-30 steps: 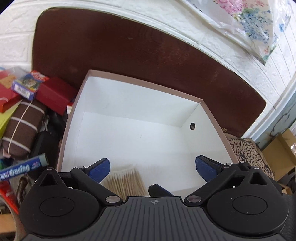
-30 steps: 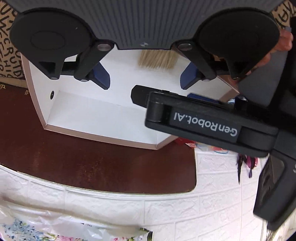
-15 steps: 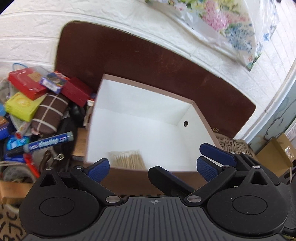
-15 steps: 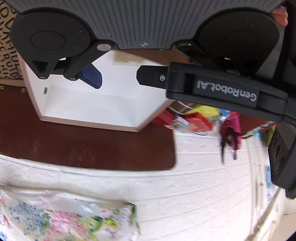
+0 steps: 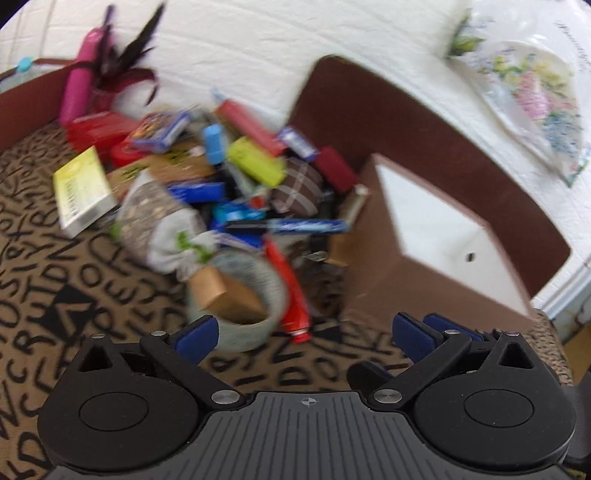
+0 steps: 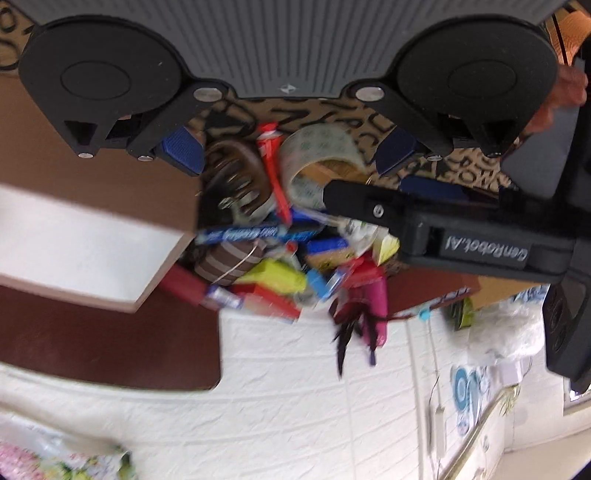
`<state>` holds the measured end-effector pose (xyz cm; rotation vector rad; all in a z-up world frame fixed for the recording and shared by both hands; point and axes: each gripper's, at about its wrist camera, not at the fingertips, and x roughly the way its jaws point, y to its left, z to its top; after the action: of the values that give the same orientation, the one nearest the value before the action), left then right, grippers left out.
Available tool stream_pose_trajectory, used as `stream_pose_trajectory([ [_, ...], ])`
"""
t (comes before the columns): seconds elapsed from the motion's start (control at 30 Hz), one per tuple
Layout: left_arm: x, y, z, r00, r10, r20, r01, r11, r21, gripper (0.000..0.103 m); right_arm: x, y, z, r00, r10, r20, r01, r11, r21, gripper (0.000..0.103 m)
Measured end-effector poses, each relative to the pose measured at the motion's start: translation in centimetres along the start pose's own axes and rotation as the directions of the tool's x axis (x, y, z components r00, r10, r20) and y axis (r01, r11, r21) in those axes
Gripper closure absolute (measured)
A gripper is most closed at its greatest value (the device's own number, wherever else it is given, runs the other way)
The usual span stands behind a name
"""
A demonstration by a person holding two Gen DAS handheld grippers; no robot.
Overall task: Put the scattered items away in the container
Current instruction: 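Move the left gripper back to the pile toward the clear tape roll, then grasp the clear tape roll with the left gripper while the right gripper grasps the gold box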
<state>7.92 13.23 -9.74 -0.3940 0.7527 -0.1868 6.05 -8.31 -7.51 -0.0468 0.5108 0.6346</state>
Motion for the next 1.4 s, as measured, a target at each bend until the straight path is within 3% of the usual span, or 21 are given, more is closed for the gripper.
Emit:
stream_pose_trajectory([
  [0.17, 1.5, 2.7, 0.3, 1.000, 0.010, -0.017, -0.011, 0.998, -0.054, 0.012, 3.2, 0.4, -0.8, 0.997, -0.007, -0.077, 0.010, 0.999, 0.035, 0.023],
  [0.33, 1.9, 3.2, 2.0, 0.999, -0.033, 0.021, 0.034, 0.998, -0.061, 0.023, 4.1, 0.1, 0.7, 0.998, -0.031, -0.052, 0.034, 0.997, 0.062, 0.032],
  [0.4, 2.8, 3.3, 2.6, 1.000, -0.029, 0.006, 0.029, 0.999, -0.043, 0.037, 5.0, 0.2, 1.2, 0.998, -0.036, -0.057, 0.039, 0.998, 0.053, 0.040],
  [0.53, 3.7, 3.9, 3.0, 1.000, 0.004, 0.000, -0.004, 0.999, -0.043, 0.052, 7.2, 0.4, 1.2, 0.995, -0.039, -0.091, 0.044, 0.997, 0.059, 0.059],
  [0.57, 3.7, 4.2, 3.2, 1.000, 0.008, 0.004, -0.008, 0.999, -0.052, 0.061, 7.7, 0.3, 1.1, 0.993, -0.045, -0.105, 0.052, 0.997, 0.064, 0.064],
  [0.6, 3.7, 4.6, 3.3, 1.000, 0.011, 0.004, -0.011, 0.998, -0.064, 0.082, 8.1, 0.2, 0.9, 0.992, -0.050, -0.119, 0.058, 0.996, 0.068, 0.065],
  [0.63, 3.6, 4.9, 3.3, 1.000, 0.011, 0.004, -0.011, 0.997, -0.070, 0.089, 8.3, 0.3, 0.7, 0.992, -0.055, -0.114, 0.062, 0.996, 0.065, 0.067],
  [0.67, 3.5, 5.2, 3.2, 1.000, 0.002, 0.004, -0.002, 0.997, -0.073, 0.097, 8.3, 0.4, 0.6, 0.992, -0.054, -0.111, 0.059, 0.997, 0.049, 0.076],
  [0.73, 3.2, 5.4, 2.9, 1.000, -0.013, 0.000, 0.013, 0.997, -0.074, 0.102, 8.1, 0.8, 0.4, 0.992, -0.046, -0.117, 0.049, 0.998, 0.026, 0.080],
  [0.9, 1.8, 4.3, 1.4, 0.996, -0.086, -0.017, 0.085, 0.996, -0.040, 0.103, 6.9, 1.3, -0.6, 0.990, -0.074, -0.119, 0.071, 0.997, -0.030, 0.081],
  [1.0, 1.1, 3.1, 0.0, 0.982, -0.175, -0.073, 0.175, 0.985, -0.001, 0.103, 5.7, 1.0, -1.6, 0.985, -0.085, -0.149, 0.080, 0.996, -0.041, 0.082],
  [1.03, 1.2, 2.6, -0.7, 0.977, -0.183, -0.108, 0.186, 0.982, 0.020, 0.103, 5.3, 0.8, -2.2, 0.982, -0.079, -0.174, 0.074, 0.997, -0.035, 0.094],
  [1.07, 1.2, 2.0, -1.5, 0.975, -0.175, -0.141, 0.183, 0.982, 0.047, 0.103, 5.0, 0.6, -2.9, 0.975, -0.076, -0.209, 0.072, 0.997, -0.029, 0.099],
  [1.17, 1.0, 1.3, -3.5, 0.969, -0.160, -0.188, 0.178, 0.980, 0.083, 0.102, 3.4, 0.0, -4.9, 0.967, -0.099, -0.233, 0.097, 0.995, -0.018, 0.098],
  [1.2, 0.6, 1.5, -3.7, 0.967, -0.174, -0.185, 0.189, 0.980, 0.068, 0.086, 2.8, -0.3, -5.1, 0.968, -0.095, -0.230, 0.099, 0.995, 0.003, 0.098],
  [1.23, 0.2, 1.7, -3.7, 0.968, -0.181, -0.175, 0.193, 0.980, 0.049, 0.082, 2.2, -0.4, -5.1, 0.970, -0.091, -0.227, 0.098, 0.995, 0.020, 0.097],
  [1.4, -1.6, 1.8, -2.4, 0.986, -0.139, -0.094, 0.144, 0.989, 0.043, 0.077, 0.6, -0.3, -4.0, 0.981, -0.108, -0.162, 0.110, 0.994, 0.001, 0.089],
])
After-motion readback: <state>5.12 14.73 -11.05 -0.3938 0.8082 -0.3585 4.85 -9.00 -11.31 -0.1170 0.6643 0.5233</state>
